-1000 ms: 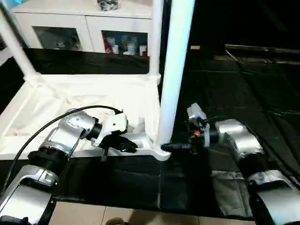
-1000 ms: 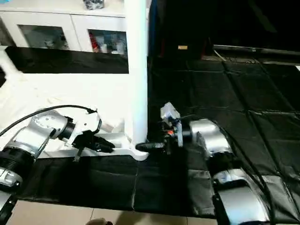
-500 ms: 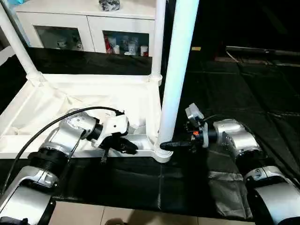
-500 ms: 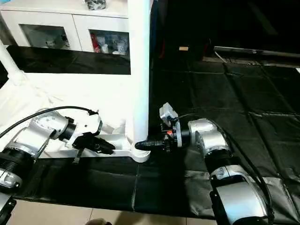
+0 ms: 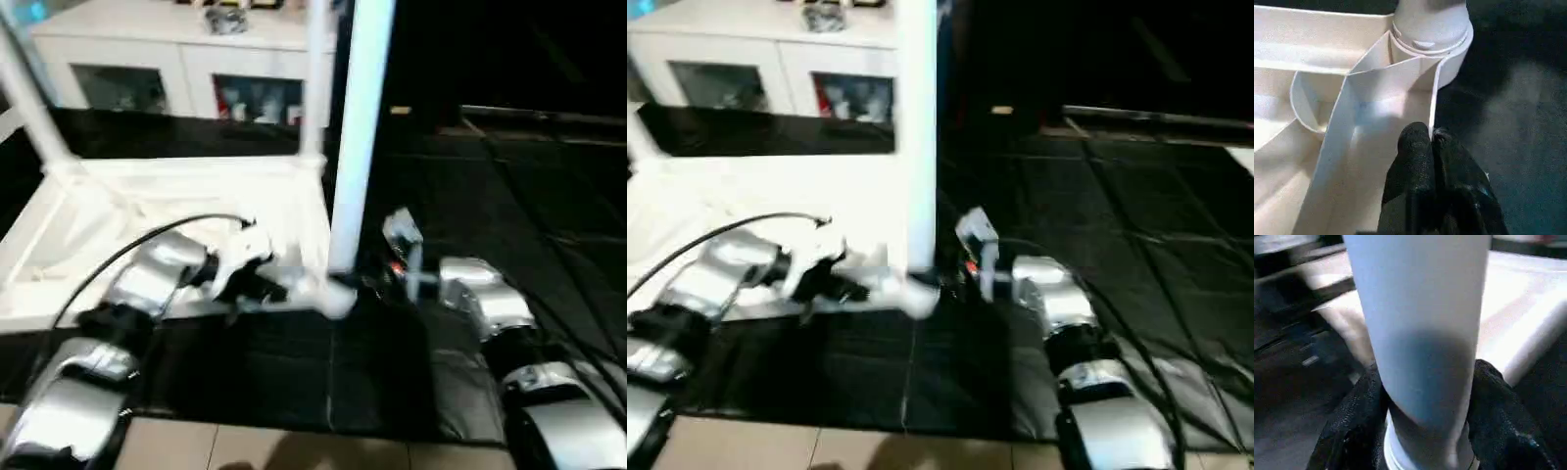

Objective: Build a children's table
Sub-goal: Rotate leg to tighten

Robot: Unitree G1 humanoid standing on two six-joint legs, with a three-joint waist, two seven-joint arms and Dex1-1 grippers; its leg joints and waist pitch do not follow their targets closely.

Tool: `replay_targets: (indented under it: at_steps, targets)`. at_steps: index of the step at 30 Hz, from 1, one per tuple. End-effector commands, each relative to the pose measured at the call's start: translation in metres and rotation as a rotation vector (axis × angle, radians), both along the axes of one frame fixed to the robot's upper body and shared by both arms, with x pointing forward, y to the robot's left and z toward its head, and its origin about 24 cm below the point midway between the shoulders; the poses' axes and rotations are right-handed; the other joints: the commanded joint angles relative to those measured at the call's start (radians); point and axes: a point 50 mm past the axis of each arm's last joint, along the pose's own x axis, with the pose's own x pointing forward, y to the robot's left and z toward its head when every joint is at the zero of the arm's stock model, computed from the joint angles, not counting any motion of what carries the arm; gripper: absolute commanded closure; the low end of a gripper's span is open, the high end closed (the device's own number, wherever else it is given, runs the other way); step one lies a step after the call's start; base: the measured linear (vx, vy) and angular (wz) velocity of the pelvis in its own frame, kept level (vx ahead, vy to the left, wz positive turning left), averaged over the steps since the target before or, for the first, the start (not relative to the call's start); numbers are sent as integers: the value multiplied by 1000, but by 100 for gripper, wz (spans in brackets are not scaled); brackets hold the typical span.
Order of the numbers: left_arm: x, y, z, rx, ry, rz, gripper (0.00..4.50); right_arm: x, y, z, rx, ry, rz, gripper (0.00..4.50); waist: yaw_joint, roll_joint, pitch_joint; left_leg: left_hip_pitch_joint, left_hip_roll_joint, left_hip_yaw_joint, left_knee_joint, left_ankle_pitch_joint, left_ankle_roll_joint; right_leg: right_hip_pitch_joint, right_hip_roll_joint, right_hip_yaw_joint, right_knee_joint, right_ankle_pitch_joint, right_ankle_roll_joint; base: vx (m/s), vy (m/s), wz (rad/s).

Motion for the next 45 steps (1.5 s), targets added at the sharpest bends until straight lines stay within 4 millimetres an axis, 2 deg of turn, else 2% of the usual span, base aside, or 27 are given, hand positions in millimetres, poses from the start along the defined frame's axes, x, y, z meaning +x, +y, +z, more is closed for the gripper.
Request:
replay_targets:
  at_steps: [1, 2, 3, 4, 5, 6, 7, 8, 9, 10, 11, 12, 15, 18, 20, 21, 22, 24, 25, 27, 30, 32, 33, 36, 43, 44, 45]
  targets:
    - [6, -28, 1, -66, -28, 61, 450, -4, 29, -12, -11, 75, -5, 250, -20, 10, -42, 41, 14, -21, -53, -484, -21, 6, -69, 1, -165, -740, 2, 0, 0, 0]
    - [10, -33, 2, -79, -46, 109, 450, -2, 34, -11, -9, 78, -43, 251, -40, 26, -40, 57, 29, -33, -58, -588, -20, 16, -57, -46, -177, -698, 20, -50, 47, -7]
    - [14, -38, 5, -99, -61, 155, 450, 0, 41, -10, -7, 77, -73, 251, -40, 57, -38, 2, 81, -55, -125, -757, -27, 80, -41, -43, -73, -517, -5, -75, 59, -13]
    - [14, -38, 5, -99, -61, 155, 450, 0, 41, -10, -7, 77, -73, 251, -26, 59, -52, -50, 105, -69, -165, -807, -37, 128, -42, 4, 62, -302, -40, -75, 59, -13]
    - [19, -46, 9, -119, -84, 201, 450, 2, 50, -6, -3, 70, -92, 251, -8, 61, -44, -17, 85, -27, -202, -866, -44, 64, -12, 23, 75, -148, -71, -84, 28, 2]
    - [20, -49, 11, -120, -96, 203, 450, 2, 54, -4, -1, 53, -86, 251, -12, -9, -51, 56, 18, -30, -89, -667, -59, 2, -87, 72, -71, -514, -80, 0, 0, 0]
    - [20, -50, 13, -121, -101, 200, 450, 1, 55, -3, 2, 44, -83, 220, -7, -21, -53, 64, -11, -18, -31, -523, -41, -16, -107, 67, -119, -714, -58, 0, 0, 0]
    - [20, -51, 13, -121, -103, 199, 450, 1, 55, -3, 3, 40, -82, 200, 6, -25, -48, 30, -16, -20, -1, -300, 14, 7, -140, 82, -143, -890, -17, 54, -52, -7]
    - [20, -51, 14, -122, -106, 190, 450, 0, 56, -2, 11, 37, -76, 185, 18, -14, -56, -25, 3, -30, -49, -185, 23, 46, -121, 82, -115, -783, -10, 64, -33, -17]
    - [20, -51, 15, -122, -106, 187, 450, 0, 56, -2, 15, 39, -74, 185, 21, -5, -62, -25, 10, -29, -63, -178, 14, 41, -102, 74, -107, -705, -20, 64, -33, -17]
    - [19, -50, 15, -117, -105, 165, 450, -2, 56, -2, 33, 50, -58, 185, 16, 3, -70, -18, 24, -30, -72, -191, 6, 33, -85, 73, -86, -520, -64, 71, -20, -8]
    - [18, -49, 15, -114, -98, 149, 450, -2, 55, -3, 32, 49, -48, 151, 10, 4, -71, -22, 29, -29, -78, -206, 3, 35, -73, 73, -68, -373, -116, 0, 0, 0]
    - [15, -42, 12, -100, -80, 109, 450, -4, 46, -5, 6, 37, -12, 140, 5, 3, -72, -25, 24, -23, -75, -240, 18, 39, -72, 73, -59, -268, -170, 0, 0, 0]
    - [13, -37, 11, -88, -78, 83, 450, -5, 38, -7, -17, 24, 8, 108, 2, 3, -72, -24, 25, -21, -76, -241, 27, 41, -74, 73, -61, -257, -180, 0, 0, 0]
    - [9, -27, 10, -74, -66, 31, 450, -7, 24, -7, -28, 2, 49, 95, 1, 3, -72, -25, 26, -20, -76, -233, 34, 44, -75, 74, -60, -234, -190, 0, 0, 0]
    - [8, -23, 9, -69, -57, 25, 450, -7, 19, -7, -30, 1, 61, 78, 0, 9, -73, -28, 27, -19, -74, -209, 44, 45, -73, 74, -54, -193, -200, 0, 0, 0]
    - [6, -20, 9, -62, -55, 9, 450, -7, 14, -6, -34, -3, 72, 63, 1, 11, -76, -28, 29, -19, -74, -202, 45, 46, -74, 74, -53, -177, -203, 0, 0, 0]
    - [0, -8, 6, -44, -23, -44, 450, -7, -1, -2, -37, -21, 108, 53, 3, 8, -79, -26, 30, -16, -69, -166, 57, 50, -74, 74, -45, -104, -229, 0, 0, 0]
    - [-4, -3, 5, -29, -21, -87, 450, -8, -9, 1, -33, -25, 132, 53, -1, 8, -80, -32, 28, -13, -65, -137, 73, 51, -69, 73, -36, -46, -246, 0, 0, 0]
    - [-7, 2, 5, -15, -12, -125, 450, -8, -16, 4, -29, -28, 156, 34, 1, 6, -82, -33, 31, -9, -59, -101, 97, 49, -70, 73, -31, 14, -264, 0, 0, 0]
    - [-13, 10, 5, 4, 9, -182, 450, -9, -26, 9, -23, -23, 201, 10, 5, 6, -81, -32, 32, -6, -57, -108, 99, 48, -70, 74, -31, -1, -270, 0, 0, 0]
    - [-16, 14, 5, 13, 25, -209, 450, -11, -31, 10, -17, -11, 239, 4, 10, 2, -77, -29, 33, -2, -58, -142, 83, 44, -69, 76, -36, -66, -262, 0, 0, 0]
    - [-20, 19, 5, 35, 43, -262, 450, -16, -37, 13, -20, 2, 338, 4, 15, 3, -75, -27, 35, -2, -60, -161, 76, 43, -69, 77, -41, -107, -252, 0, 0, 0]
    - [-28, 23, 6, 53, 78, -351, 450, -20, -41, 15, -13, 16, 430, 4, 18, 3, -75, -26, 37, -4, -62, -177, 63, 43, -71, 79, -43, -145, -240, 0, 0, 0]
    - [-36, 26, 5, 75, 106, -441, 450, -18, -35, 19, 18, 37, 507, 4, 17, 0, -72, -22, 37, 0, -64, -186, 52, 35, -69, 82, -45, -188, -244, 0, 0, 0]
    - [-36, 25, 5, 76, 106, -448, 450, -18, -33, 20, 23, 42, 522, 4, 18, -3, -72, -23, 37, 0, -64, -184, 53, 35, -69, 82, -44, -185, -243, 0, 0, 0]
    - [-36, 25, 5, 77, 105, -455, 450, -18, -32, 20, 28, 47, 535, 4, 19, -1, -73, -22, 38, 0, -64, -175, 53, 34, -68, 82, -42, -174, -242, 0, 0, 0]
